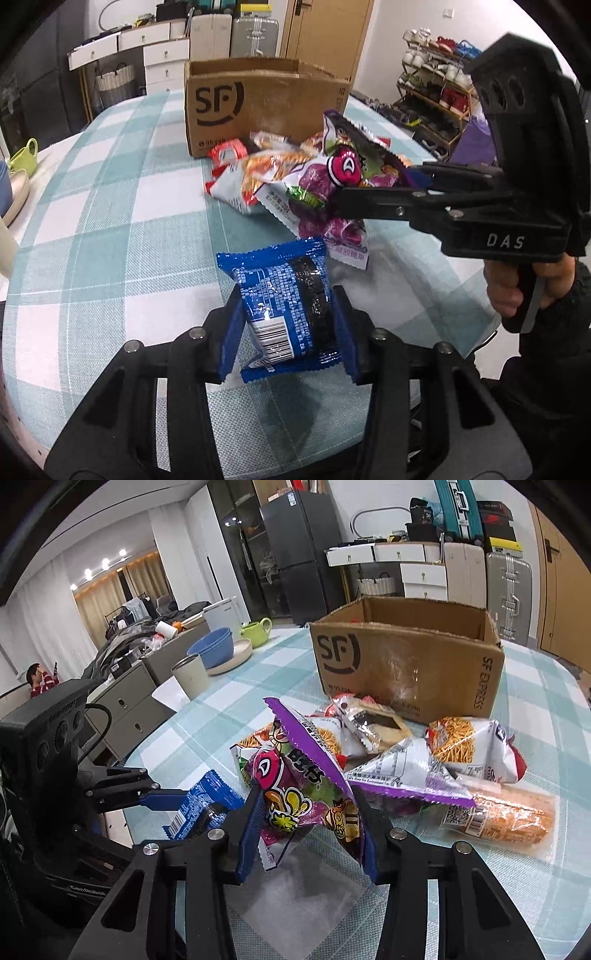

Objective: Organize snacks
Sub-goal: 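Lift and carry the blue pack and purple candy bag over the box with both tools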

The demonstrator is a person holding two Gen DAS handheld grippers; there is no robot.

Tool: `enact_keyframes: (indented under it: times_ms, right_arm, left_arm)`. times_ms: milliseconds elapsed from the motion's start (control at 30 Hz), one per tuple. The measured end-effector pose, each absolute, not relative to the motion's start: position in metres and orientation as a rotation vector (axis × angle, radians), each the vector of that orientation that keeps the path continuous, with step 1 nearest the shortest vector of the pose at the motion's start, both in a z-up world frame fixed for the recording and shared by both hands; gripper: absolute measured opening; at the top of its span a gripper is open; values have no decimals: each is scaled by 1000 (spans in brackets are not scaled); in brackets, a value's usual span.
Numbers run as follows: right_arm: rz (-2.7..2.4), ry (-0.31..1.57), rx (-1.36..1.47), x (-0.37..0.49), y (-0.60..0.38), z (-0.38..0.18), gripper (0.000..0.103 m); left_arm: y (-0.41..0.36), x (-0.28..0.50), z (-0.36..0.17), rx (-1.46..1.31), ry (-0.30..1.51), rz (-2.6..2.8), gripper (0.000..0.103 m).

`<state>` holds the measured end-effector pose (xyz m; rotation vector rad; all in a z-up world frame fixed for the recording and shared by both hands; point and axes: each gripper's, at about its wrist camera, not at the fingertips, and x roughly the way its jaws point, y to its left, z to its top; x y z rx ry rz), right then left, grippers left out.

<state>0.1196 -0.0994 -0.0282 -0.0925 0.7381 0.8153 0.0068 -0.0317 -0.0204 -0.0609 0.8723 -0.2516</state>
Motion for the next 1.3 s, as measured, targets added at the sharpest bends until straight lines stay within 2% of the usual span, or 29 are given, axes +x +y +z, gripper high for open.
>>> enact_keyframes:
  times_ms: [567,1300]
  right_arm:
    - [735,633,22,121,-142,5,45]
    - [621,509,113,122,-182,31,45]
  left_arm:
    - [-1,8,15,-150,759,-165,41]
    - [-1,54,63,-123,633,-120,42]
